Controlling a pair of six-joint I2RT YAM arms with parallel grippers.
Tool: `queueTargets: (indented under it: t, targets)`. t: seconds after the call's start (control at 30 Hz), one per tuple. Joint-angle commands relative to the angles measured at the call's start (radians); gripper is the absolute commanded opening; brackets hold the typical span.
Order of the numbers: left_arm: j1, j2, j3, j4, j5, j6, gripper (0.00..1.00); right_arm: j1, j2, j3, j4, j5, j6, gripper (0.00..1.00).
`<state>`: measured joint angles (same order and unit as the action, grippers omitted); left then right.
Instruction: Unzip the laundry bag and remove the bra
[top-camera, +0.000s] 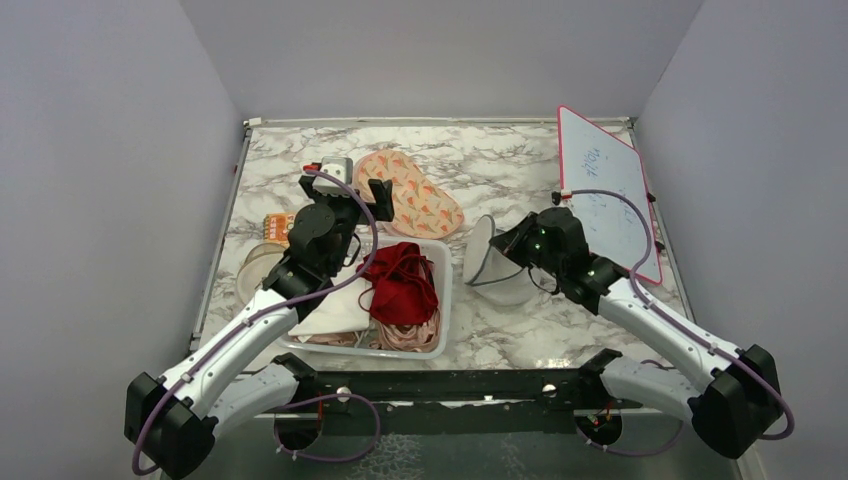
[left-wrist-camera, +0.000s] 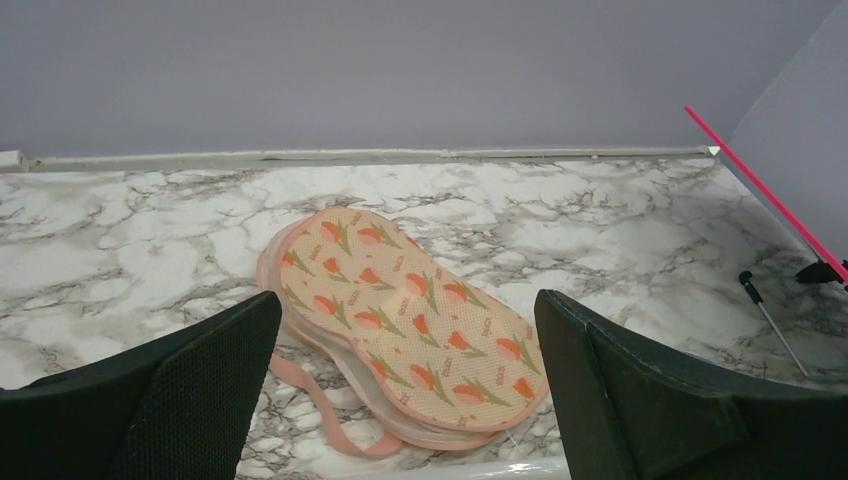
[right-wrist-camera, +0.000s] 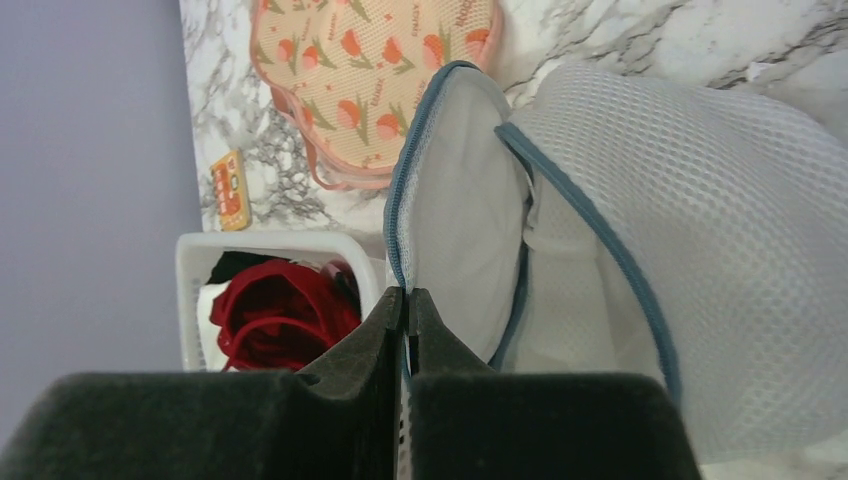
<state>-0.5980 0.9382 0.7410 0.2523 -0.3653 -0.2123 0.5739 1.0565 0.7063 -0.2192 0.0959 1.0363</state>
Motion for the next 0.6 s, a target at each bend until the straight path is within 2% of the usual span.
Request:
queueTargets:
  t: [0.0,0.27,0.57]
  targets:
    - [-0.006,0.009,0.038,-0.003,0.037,-0.013,0.94,-0.007,-0.057,-0.044,-0.055,0.072,-0.089,0.01]
    - [-0.015,0.025,0.041,-0.004,0.051,-0.019,0.94,-0.027,-0.027,-0.048,-0.15,0.165,-0.166,0.01]
    - [-0.023,0.028,0.043,-0.005,0.051,-0.019,0.94,-0.032,-0.012,-0.1,-0.2,0.243,-0.178,0.01]
